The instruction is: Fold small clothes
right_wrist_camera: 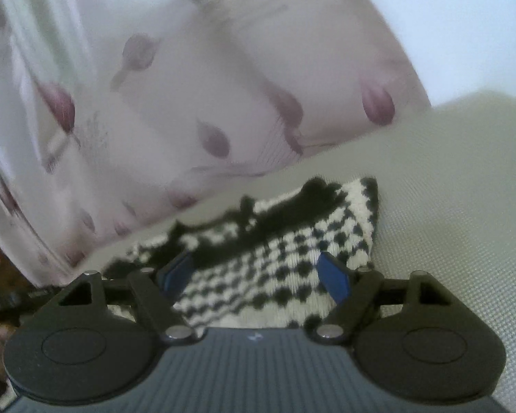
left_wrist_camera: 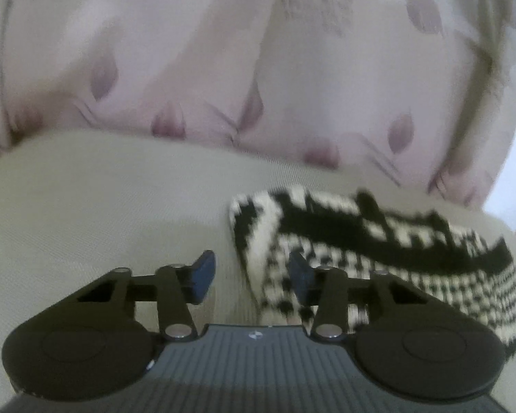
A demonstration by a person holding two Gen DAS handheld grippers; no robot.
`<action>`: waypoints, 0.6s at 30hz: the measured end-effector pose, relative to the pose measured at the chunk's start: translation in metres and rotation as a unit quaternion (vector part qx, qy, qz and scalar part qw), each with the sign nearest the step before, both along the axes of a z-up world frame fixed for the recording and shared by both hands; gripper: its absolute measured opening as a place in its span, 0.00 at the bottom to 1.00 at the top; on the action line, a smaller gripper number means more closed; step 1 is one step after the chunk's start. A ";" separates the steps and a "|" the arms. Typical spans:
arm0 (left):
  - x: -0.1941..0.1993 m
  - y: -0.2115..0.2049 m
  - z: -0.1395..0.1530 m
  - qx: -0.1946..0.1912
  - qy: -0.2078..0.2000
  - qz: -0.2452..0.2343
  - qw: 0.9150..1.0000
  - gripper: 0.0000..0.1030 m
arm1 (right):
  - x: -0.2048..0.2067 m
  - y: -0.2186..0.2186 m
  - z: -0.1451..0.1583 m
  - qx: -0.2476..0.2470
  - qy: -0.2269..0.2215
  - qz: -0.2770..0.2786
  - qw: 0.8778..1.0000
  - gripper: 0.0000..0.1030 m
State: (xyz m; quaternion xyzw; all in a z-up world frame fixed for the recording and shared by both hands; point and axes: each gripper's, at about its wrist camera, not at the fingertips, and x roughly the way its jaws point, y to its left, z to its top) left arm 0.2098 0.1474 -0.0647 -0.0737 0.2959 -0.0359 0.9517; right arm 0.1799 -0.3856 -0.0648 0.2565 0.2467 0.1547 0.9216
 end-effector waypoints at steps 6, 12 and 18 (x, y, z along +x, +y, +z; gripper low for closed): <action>-0.011 0.001 -0.007 -0.029 0.018 -0.013 0.999 0.14 | -0.012 -0.001 -0.010 0.019 0.000 -0.008 1.000 0.77; -0.036 0.010 -0.009 -0.058 0.011 0.017 0.998 0.12 | -0.036 -0.017 -0.014 0.039 0.002 -0.018 0.999 0.76; -0.038 0.003 -0.010 -0.057 -0.038 0.004 0.998 0.13 | -0.056 -0.051 -0.019 0.108 0.017 -0.071 0.991 0.78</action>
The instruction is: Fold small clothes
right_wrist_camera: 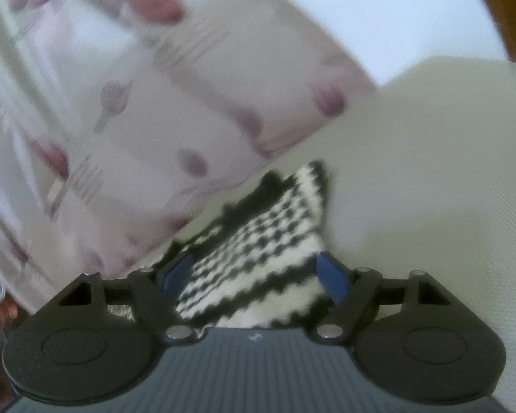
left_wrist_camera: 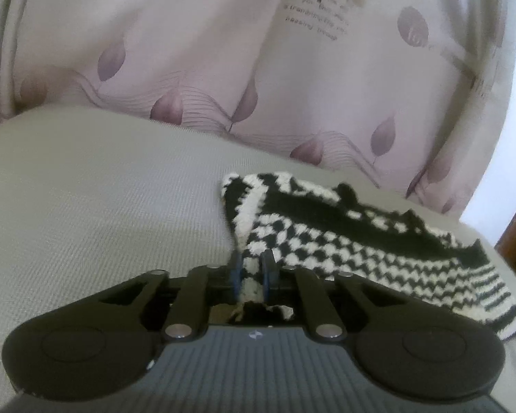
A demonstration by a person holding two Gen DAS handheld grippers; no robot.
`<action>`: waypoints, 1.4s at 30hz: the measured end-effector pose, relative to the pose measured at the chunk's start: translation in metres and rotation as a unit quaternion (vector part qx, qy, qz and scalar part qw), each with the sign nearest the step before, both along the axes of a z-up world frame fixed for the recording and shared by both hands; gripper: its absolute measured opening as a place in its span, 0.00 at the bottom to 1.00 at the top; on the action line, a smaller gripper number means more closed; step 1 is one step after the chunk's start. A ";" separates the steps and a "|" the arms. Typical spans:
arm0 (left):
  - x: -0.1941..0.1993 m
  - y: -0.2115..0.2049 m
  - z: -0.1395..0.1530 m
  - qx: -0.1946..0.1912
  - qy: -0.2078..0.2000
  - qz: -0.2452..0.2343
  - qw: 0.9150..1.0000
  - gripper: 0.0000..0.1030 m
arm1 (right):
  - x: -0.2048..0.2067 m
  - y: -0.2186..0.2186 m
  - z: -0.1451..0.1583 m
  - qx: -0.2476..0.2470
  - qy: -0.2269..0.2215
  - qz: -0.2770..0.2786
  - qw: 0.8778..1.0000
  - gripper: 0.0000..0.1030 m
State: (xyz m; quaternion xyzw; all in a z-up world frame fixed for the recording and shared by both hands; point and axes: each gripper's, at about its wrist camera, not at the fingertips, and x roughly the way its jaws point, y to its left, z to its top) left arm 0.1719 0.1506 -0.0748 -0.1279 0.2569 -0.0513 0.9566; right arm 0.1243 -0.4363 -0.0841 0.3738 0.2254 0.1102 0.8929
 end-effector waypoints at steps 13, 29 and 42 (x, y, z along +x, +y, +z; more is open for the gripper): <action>0.001 0.010 -0.013 -0.050 0.014 0.041 0.998 0.62 | -0.011 0.010 0.000 -0.070 0.057 0.021 0.996 0.16; -0.001 0.011 -0.013 -0.053 0.012 0.050 0.997 0.76 | -0.014 0.013 0.057 -0.165 0.008 0.024 0.986 0.14; 0.004 0.004 -0.013 -0.028 0.024 0.042 0.998 0.88 | 0.140 0.088 0.032 -0.331 0.073 0.045 0.940 0.14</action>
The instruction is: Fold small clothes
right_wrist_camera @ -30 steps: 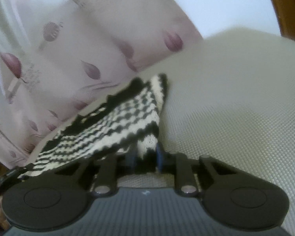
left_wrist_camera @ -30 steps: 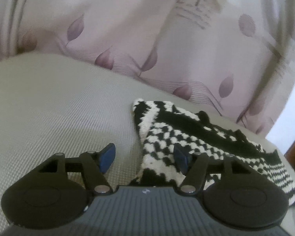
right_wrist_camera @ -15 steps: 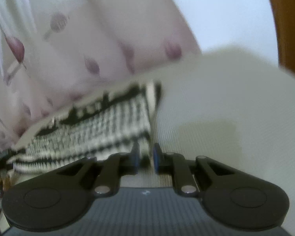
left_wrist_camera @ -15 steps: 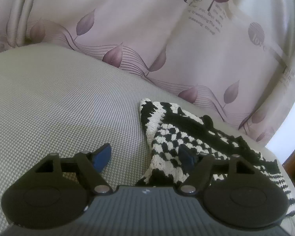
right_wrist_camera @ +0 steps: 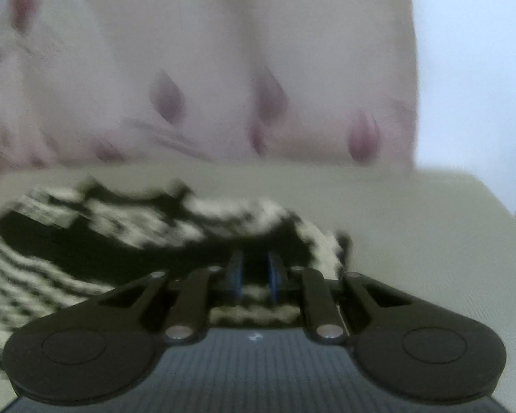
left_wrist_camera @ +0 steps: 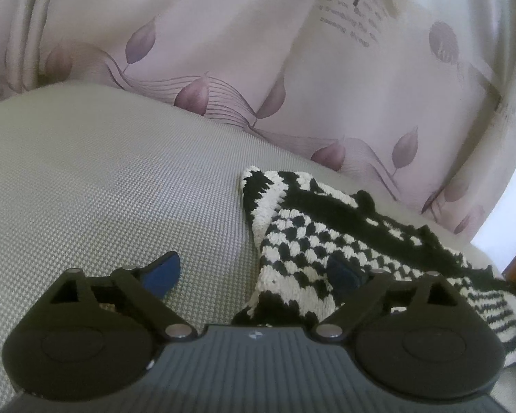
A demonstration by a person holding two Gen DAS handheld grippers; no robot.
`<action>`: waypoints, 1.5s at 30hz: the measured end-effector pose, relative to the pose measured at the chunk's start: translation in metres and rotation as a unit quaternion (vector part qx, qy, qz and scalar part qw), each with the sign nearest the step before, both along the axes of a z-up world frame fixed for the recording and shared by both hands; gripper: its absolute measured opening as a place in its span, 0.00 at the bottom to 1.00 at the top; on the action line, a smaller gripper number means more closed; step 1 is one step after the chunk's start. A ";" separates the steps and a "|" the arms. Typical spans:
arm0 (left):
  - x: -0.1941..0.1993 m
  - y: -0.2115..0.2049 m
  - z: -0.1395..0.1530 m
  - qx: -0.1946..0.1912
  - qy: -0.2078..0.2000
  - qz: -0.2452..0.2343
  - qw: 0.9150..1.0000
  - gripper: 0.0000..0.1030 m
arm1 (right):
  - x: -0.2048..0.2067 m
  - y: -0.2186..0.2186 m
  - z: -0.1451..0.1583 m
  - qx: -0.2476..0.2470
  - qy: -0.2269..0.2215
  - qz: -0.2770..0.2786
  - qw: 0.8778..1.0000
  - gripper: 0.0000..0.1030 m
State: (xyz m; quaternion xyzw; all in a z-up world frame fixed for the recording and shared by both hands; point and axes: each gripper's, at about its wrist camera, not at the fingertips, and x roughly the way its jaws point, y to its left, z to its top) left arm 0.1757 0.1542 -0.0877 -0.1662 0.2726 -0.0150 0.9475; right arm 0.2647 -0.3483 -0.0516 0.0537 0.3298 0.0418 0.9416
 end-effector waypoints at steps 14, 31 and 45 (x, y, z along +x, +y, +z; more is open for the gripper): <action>-0.001 0.005 -0.002 -0.023 -0.009 -0.013 1.000 0.94 | -0.038 0.018 0.005 0.026 -0.060 0.016 0.998 0.20; 0.053 0.022 0.003 -0.058 0.046 -0.142 0.987 0.77 | -0.036 0.023 -0.011 0.014 -0.039 0.011 0.999 0.44; 0.099 0.035 -0.011 -0.112 0.055 -0.166 0.978 0.15 | -0.035 0.024 -0.012 0.008 -0.040 0.005 0.999 0.84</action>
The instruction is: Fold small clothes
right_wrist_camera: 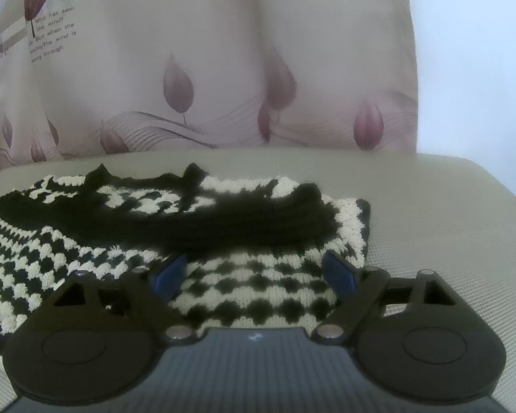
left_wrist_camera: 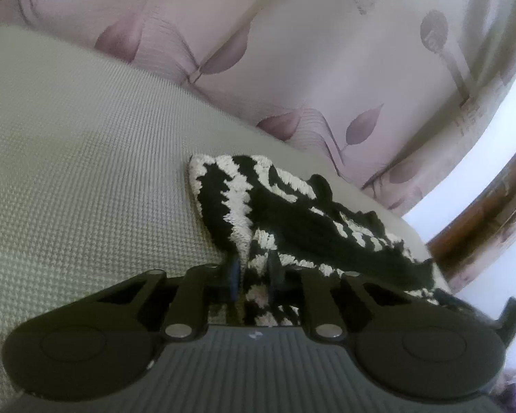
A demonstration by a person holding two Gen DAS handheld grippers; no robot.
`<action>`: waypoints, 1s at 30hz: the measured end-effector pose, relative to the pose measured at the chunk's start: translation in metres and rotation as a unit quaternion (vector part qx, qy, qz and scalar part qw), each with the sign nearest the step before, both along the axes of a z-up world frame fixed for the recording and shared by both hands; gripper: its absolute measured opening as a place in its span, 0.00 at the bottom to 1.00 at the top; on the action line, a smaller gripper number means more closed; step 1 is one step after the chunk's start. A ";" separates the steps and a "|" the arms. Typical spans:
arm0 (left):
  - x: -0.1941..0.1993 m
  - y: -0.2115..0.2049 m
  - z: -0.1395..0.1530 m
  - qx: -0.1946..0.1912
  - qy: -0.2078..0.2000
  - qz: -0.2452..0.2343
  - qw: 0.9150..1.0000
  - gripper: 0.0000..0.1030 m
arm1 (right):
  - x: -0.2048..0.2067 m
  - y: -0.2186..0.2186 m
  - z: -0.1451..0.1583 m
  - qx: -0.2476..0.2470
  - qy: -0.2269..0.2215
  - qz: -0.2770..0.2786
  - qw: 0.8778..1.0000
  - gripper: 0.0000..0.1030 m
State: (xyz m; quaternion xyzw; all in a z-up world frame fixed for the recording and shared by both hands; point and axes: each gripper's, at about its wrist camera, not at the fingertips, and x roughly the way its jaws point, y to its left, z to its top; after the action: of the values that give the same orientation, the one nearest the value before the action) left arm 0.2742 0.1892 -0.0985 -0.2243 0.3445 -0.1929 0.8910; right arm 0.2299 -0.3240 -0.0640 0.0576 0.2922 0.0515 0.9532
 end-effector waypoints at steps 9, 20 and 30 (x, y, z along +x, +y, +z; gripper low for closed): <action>-0.014 -0.048 0.054 -0.002 -0.031 0.016 0.999 0.12 | -0.019 -0.011 0.008 0.031 -0.066 -0.013 0.997 0.96; -0.041 -0.185 0.071 0.014 -0.040 -0.059 0.997 0.12 | -0.050 -0.046 0.010 0.251 -0.087 -0.012 0.964 0.96; -0.067 -0.211 0.031 0.047 -0.112 -0.085 0.989 0.18 | -0.021 -0.030 0.003 0.464 -0.003 0.109 0.879 0.96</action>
State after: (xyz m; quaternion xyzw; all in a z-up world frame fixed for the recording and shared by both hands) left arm 0.2068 -0.0220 -0.0670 -0.1293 0.2687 -0.2755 0.9139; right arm 0.2091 -0.3544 -0.0613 0.4609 0.2364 0.2853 0.8064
